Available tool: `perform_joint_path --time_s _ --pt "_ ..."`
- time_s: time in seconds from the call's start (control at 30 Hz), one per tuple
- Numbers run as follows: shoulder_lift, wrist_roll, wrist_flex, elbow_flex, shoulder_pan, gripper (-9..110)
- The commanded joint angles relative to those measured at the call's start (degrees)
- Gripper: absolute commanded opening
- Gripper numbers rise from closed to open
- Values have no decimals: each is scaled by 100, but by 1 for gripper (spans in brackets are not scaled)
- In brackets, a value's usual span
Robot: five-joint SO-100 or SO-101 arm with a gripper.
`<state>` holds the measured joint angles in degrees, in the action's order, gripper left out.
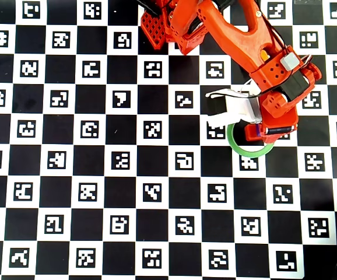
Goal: Grab the red cube then put it in the green circle then put the blue cube on top and finally the orange cube on top
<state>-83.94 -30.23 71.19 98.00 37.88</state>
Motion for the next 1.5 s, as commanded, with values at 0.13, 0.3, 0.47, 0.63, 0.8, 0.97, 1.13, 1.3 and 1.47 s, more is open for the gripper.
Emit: perform_joint_path --time_s 0.13,0.3,0.47,0.63,0.8,0.97,1.13,1.3,1.47 --pt "-185 44 18 -132 -167 11" --pt "-176 62 18 -132 -185 11" --pt "-149 53 18 -123 -167 11" --pt "-97 44 9 -97 -158 11" --pt "-53 44 9 -79 -158 11" --pt "-26 18 9 -62 -132 11" --pt "-44 44 62 -62 -97 22" --pt "-9 229 123 -44 -26 41" --pt "-88 193 176 -53 70 45"
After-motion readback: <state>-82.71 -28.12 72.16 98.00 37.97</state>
